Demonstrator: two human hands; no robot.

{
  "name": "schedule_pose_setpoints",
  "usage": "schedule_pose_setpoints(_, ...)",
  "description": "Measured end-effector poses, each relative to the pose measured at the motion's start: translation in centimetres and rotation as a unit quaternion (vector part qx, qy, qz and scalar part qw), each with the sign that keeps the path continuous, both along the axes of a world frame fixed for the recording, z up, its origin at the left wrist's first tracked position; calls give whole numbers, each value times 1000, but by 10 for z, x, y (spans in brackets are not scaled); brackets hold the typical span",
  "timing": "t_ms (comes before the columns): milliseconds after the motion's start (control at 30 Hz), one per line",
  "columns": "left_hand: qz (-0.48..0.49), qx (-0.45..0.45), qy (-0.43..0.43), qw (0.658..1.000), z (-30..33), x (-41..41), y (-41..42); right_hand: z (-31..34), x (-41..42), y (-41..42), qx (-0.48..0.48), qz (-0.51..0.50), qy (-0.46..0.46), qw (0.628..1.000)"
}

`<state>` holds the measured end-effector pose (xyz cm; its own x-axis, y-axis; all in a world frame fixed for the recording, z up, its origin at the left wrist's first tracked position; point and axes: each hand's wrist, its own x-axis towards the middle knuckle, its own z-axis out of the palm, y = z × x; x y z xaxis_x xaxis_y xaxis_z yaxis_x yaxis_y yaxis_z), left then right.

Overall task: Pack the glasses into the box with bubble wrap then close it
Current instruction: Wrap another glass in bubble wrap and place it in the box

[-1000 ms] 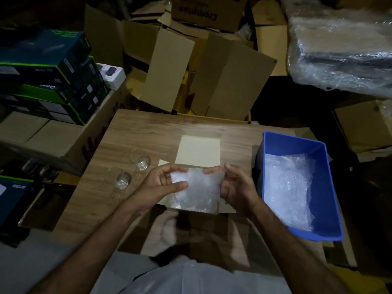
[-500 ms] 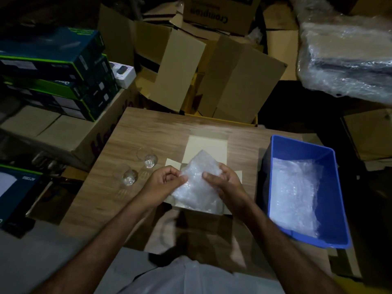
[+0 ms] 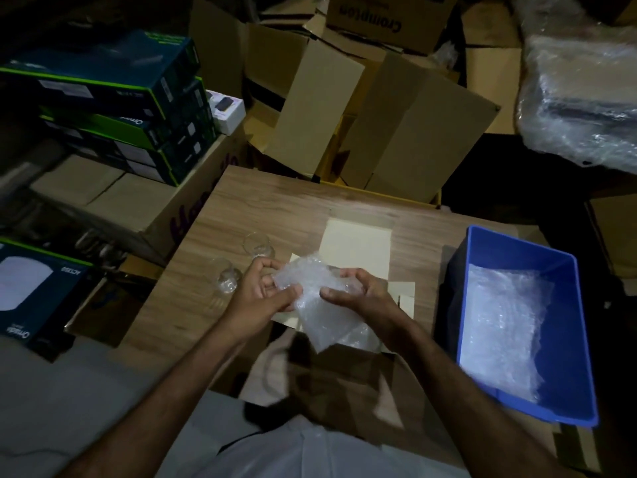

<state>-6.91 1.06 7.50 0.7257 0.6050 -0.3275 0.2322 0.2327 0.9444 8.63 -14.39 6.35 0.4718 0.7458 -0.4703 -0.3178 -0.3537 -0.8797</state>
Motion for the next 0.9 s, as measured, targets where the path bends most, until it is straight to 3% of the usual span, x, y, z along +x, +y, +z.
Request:
schedule_pose_setpoints(100, 66, -24, -23, 997, -15, -7, -8, -6, -10, -6, 43, 2, 55, 998)
schedule_pose_setpoints(167, 77, -58, -26, 995, -23, -11, -12, -10, -15, -3, 60, -66, 86, 992)
schedule_pose_setpoints(300, 21, -116, -29, 993, -19, -14, -5, -14, -23, 4, 59, -108, 14, 992)
schedule_pose_setpoints(500, -22, -66, 12, 998, -21, -17, 13, -5, -23, 12, 109, -93, 16, 990)
schedule_pose_setpoints(733, 7, -11, 34, 999, -31, -14, 22, -9, -25, 22, 114, -109, -17, 987)
schedule_pose_setpoints(900, -36, -63, 13, 997, -26, -10, 33, -9, -23, 24, 78, -112, -49, 989)
